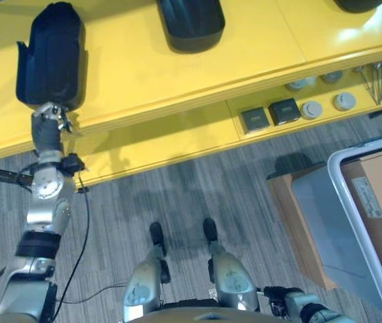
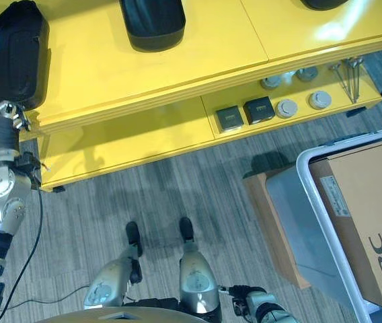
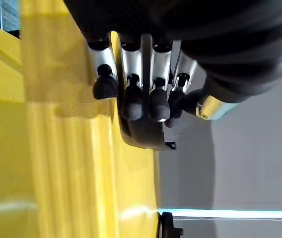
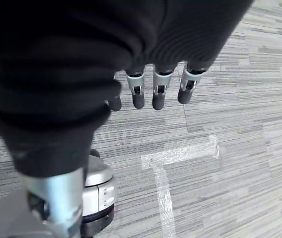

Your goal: Move parts from the plastic box to the shelf.

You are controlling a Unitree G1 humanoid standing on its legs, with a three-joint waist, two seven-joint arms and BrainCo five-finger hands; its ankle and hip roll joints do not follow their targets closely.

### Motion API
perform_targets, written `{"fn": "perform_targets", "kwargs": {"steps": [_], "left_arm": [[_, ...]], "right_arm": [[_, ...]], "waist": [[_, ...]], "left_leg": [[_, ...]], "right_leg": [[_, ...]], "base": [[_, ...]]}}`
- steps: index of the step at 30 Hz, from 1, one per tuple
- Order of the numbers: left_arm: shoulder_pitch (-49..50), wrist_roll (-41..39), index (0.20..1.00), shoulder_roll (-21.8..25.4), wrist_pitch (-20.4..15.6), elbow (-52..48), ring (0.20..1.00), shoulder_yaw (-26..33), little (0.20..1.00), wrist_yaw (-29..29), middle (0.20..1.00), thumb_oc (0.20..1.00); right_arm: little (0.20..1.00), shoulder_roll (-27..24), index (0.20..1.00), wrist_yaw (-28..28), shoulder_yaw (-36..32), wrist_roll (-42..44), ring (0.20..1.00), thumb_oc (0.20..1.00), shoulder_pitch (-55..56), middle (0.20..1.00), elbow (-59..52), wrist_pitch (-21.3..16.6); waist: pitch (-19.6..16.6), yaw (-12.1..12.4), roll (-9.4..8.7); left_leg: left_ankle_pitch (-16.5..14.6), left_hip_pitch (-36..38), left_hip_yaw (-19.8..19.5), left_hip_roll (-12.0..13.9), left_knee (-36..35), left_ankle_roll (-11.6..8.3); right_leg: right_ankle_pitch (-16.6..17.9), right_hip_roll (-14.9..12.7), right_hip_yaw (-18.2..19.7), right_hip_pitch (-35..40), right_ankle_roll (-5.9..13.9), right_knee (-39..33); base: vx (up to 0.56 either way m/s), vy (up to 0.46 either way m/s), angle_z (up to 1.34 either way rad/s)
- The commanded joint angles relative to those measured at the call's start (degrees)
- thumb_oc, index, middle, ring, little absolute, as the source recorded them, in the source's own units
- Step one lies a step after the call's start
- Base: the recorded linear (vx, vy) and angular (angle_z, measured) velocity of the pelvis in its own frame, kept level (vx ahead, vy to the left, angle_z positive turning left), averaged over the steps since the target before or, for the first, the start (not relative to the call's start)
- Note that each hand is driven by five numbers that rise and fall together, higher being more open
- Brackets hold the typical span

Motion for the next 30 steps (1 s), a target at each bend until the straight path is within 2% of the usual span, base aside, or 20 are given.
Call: {"fn": "perform_targets", "kwargs": {"steps": [1, 7, 15, 24, 30], "left_arm": [[-6.6, 2.4, 0.2, 3.5, -3.8, 2.1, 0.2, 2.4, 0.2, -0.1, 0.2, 0.2], [-10.8, 0.4, 0.2, 5.8, -4.0, 4.9, 0.2, 2.6, 0.2, -0.1, 0.2, 0.2], [-17.1, 0.4, 0.2, 9.5, -1.3, 13.3, 0.2, 0.7, 0.2, 0.0, 0.2, 0.2], [-18.7, -1.0, 0.2, 10.2, -3.0, 17.1, 0.2, -0.1, 0.2, -0.4, 0.2, 0.2], [-19.5, -1.0, 0.2, 9.7, -4.5, 14.9, 0.2, -0.9, 0.2, -1.5, 0.2, 0.2]], "right_arm": [[1.0, -1.0, 1.0, 0.3, 1.3, -0.5, 1.0, 1.0, 1.4, 1.0, 1.0, 0.8], [1.0, -1.3, 1.0, 0.3, 1.8, -0.3, 1.0, 1.0, 1.4, 1.0, 0.2, 1.4], [1.0, -2.0, 1.0, 0.6, 2.7, -0.3, 1.0, 1.0, 0.5, 1.0, -1.0, 2.1], [1.0, -2.3, 1.0, 0.2, 2.8, 1.9, 1.0, 1.0, -0.1, 1.0, -0.9, 1.8], [1.0, -1.5, 1.0, -0.2, 2.4, 1.5, 1.0, 1.0, 0.1, 1.0, -0.6, 0.6]], "waist": [[-0.8, -0.5, 0.17], [-0.3, -1.0, -0.19], [0.6, -2.2, -0.48], [2.1, -2.5, -0.91], [2.1, -2.4, -1.02]], "left_leg": [[-4.4, -0.6, -1.5, 0.0, -0.4, 0.16], [-4.4, -1.2, -1.2, 0.0, -0.4, 0.16], [-4.3, -1.8, -0.7, 0.2, -0.4, 0.11], [-4.0, -3.1, -0.7, 0.3, -0.4, 0.17], [-4.2, -3.3, -1.4, 0.2, -0.4, 0.12]], "right_leg": [[-7.4, -1.1, -4.2, -2.0, -2.04, 5.8], [-7.2, -1.1, -3.8, -2.8, -1.84, 5.9], [-6.7, -1.0, -3.0, -4.0, -1.53, 6.1], [-6.1, -0.7, -2.0, -5.6, -1.35, 6.1], [-6.3, -0.5, -1.8, -5.6, -1.34, 6.1]], "base": [[0.0, 0.0, 0.0], [0.0, 0.004, -0.01], [0.0, 0.004, -0.01], [-0.01, 0.002, 0.0], [-0.05, -0.019, 0.0]]}}
